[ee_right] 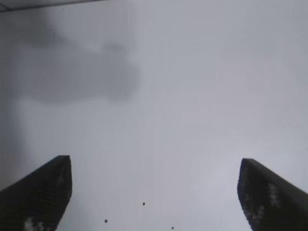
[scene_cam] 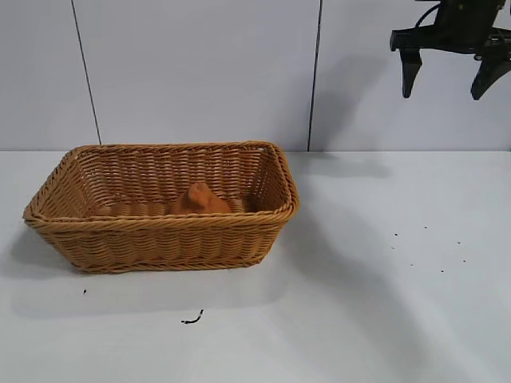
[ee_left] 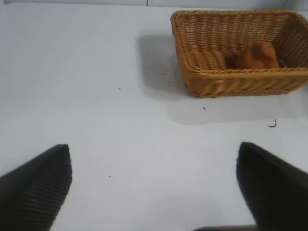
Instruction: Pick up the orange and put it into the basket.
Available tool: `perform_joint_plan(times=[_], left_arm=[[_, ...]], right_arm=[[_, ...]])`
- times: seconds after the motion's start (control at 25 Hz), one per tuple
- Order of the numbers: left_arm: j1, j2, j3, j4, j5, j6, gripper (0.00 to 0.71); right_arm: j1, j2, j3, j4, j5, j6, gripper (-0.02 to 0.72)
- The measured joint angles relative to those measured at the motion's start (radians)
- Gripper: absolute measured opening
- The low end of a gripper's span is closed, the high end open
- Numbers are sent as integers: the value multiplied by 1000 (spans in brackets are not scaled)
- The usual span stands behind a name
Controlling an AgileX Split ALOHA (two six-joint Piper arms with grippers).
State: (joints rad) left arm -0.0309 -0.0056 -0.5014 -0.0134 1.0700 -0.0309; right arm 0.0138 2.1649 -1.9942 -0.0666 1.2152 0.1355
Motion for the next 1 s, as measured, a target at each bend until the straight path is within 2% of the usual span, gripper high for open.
perform_joint_plan(times=[0.28, 0.36, 0.48, 0.52, 0.68, 1.0], left_arm=[[0, 0, 0, 0, 0, 0, 666], [0, 0, 0, 0, 0, 0, 666], [0, 0, 0, 0, 0, 0, 666], [0, 0, 0, 0, 0, 0, 666], [0, 0, 0, 0, 0, 0, 666], [0, 0, 0, 0, 0, 0, 666]], right_arm=[[2, -297, 433, 41, -1, -40, 638], [2, -342, 503, 46, -1, -46, 638], [2, -513, 700, 67, 0, -62, 638], [2, -620, 834, 67, 0, -63, 638], [2, -853, 1082, 67, -6, -63, 638], [2, -1333, 1442, 67, -181, -98, 638]])
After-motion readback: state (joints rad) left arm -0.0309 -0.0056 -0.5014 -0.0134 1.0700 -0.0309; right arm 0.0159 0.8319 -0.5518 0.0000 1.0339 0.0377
